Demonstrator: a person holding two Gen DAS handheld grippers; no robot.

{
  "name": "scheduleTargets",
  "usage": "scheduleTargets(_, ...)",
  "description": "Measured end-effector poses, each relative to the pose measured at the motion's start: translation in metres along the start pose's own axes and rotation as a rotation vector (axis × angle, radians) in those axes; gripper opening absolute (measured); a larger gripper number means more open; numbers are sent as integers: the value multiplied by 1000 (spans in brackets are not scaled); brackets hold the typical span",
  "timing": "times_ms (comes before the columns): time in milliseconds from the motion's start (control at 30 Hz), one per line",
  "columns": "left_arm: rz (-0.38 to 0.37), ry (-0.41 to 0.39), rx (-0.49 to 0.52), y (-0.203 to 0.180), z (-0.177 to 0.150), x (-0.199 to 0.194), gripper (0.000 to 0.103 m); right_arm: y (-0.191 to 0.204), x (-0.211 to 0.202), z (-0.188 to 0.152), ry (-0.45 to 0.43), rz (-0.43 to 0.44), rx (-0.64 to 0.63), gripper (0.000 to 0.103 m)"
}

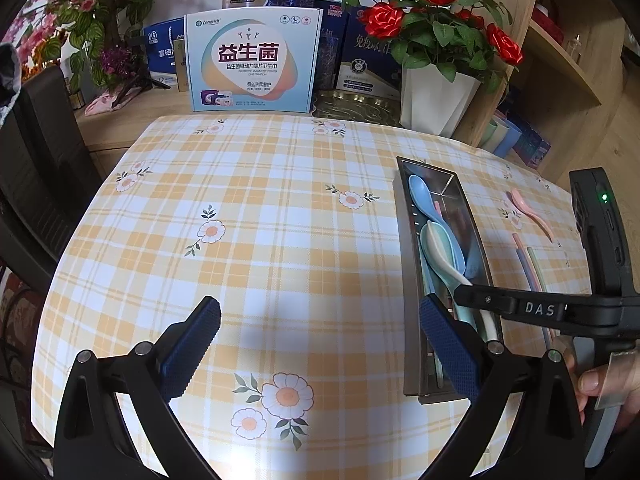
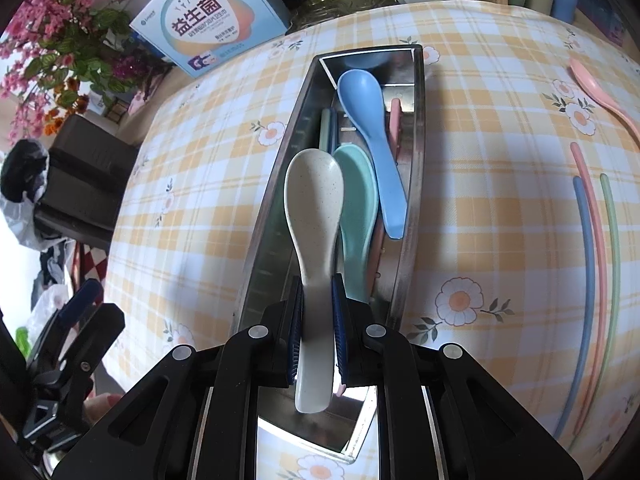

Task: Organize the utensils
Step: 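Lower the white spoon into the steel tray and open the right gripper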

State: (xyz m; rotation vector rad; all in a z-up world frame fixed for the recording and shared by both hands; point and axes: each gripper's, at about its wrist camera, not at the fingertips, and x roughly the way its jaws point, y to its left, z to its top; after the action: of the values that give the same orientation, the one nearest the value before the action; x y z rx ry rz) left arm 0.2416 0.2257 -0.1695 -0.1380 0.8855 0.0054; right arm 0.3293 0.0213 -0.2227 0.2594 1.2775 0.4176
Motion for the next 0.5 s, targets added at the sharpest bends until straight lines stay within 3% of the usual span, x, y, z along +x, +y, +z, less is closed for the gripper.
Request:
scheduleTargets(333,-5,-6,-1,-7,5,-1,97,1,1,1,25,38,-15,17)
scheduleTargets(433,-12,-10,-5,-11,7,-4,97,-3,-9,0,10,95,-9,35)
scheduleTargets(500,-24,-12,-7,-16,8,-6,97,-10,-25,-3,-49,128,-20,45)
